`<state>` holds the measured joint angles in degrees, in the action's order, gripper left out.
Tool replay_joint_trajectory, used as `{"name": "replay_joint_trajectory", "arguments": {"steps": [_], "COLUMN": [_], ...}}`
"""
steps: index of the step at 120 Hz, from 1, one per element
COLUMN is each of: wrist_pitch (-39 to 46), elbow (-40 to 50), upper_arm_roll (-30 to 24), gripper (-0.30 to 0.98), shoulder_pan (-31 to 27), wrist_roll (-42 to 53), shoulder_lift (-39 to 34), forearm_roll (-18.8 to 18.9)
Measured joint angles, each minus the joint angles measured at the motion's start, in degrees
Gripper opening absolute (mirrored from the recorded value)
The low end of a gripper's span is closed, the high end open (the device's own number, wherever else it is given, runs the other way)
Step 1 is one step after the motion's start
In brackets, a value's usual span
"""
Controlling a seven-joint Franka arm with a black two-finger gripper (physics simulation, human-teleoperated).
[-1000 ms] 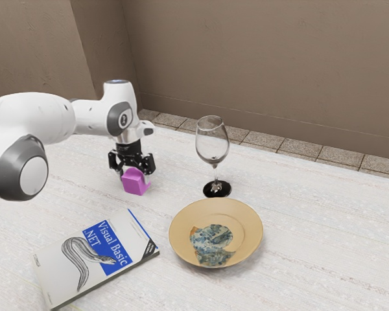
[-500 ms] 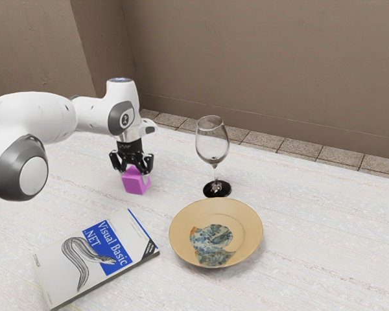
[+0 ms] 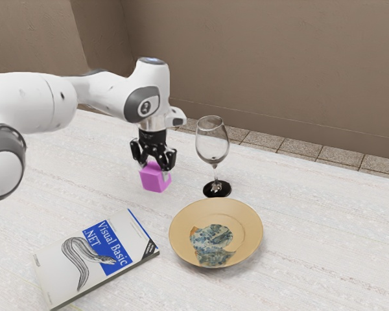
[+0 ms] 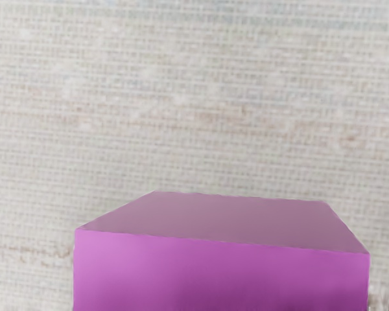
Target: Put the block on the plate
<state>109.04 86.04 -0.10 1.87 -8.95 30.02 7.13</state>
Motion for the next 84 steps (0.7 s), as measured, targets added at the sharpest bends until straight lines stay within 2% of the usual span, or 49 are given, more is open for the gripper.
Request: {"name": "replay_joint_trajectory", "arguments": {"steps": [13,27,42,64,76,84], "wrist_pitch": [0.2,1.1,1.9,3.8,4.7,5.1], "elbow": [3.0,1.9,-0.4,3.3,3.9,4.0], "upper_arm_roll": [-0.1,-0.8,-2.4,-2.7,-2.4,-1.7], "gripper": [0.16,0.17,0.17,0.22,0.41,0.48], "shoulder_pan": [6.7,12.7,15.4,17.5,17.5,17.5], "wrist_roll": [-1.6,-3.4,-5.3,-8.2,-9.2,-9.6], "shoulder_lift": [-2.6,0.2,3.7,1.6,1.4,1.2], "forearm_roll": [0.0,-0.1,-0.5,-1.4,-2.3,-2.9]}}
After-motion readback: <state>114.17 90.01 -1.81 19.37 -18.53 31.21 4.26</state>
